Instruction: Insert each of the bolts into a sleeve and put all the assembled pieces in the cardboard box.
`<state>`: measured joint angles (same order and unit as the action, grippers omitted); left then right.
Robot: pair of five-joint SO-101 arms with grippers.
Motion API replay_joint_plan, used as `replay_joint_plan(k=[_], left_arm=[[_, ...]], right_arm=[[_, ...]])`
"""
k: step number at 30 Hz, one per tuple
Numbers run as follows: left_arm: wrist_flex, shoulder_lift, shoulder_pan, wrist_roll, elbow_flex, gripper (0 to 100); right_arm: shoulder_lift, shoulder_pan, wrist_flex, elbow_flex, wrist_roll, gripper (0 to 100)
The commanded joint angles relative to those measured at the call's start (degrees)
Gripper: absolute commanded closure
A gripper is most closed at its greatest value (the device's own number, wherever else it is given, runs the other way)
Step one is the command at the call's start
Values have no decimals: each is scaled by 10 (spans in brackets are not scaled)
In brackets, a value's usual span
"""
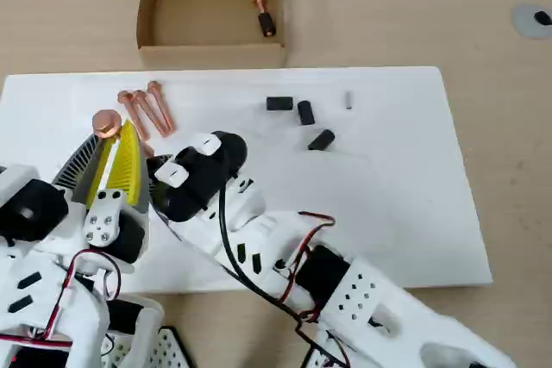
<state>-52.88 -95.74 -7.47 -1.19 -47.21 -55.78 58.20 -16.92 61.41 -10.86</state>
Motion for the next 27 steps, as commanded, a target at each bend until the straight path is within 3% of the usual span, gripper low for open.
replay_joint_plan(k=[1,18,27], left_arm=[[-15,3,2,-12,29,991],[-83,66,-6,-25,86,993],[-78,95,-6,-25,105,994]], right_arm=[[-22,-6,18,-35,-4,989],[-22,-30,18,-34,-5,989],[-22,-37,18,-36,-6,989]])
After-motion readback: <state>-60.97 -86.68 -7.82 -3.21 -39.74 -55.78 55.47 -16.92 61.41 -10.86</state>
